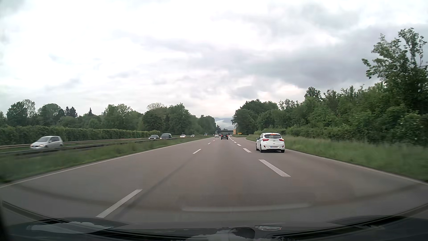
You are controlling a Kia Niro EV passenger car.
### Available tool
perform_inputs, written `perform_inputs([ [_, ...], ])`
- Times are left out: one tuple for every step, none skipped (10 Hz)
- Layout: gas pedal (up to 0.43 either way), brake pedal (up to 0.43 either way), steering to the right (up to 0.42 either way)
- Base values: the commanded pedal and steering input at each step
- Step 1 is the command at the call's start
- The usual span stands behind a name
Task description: Follow the waypoints while adhering to traffic rules and regulations
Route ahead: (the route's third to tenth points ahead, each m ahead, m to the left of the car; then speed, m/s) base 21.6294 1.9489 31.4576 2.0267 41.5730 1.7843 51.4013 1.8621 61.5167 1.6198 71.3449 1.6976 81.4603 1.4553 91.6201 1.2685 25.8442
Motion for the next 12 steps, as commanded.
perform_inputs([
  [0.13, 0.0, 0.001],
  [0.13, 0.0, 0.001],
  [0.13, 0.0, 0.001],
  [0.13, 0.0, 0.001],
  [0.138, 0.0, 0.001],
  [0.138, 0.0, 0.001],
  [0.138, 0.0, 0.001],
  [0.138, 0.0, 0.001],
  [0.138, 0.0, 0.001],
  [0.138, 0.0, 0.001],
  [0.138, 0.0, 0.001],
  [0.138, 0.0, 0.001],
])
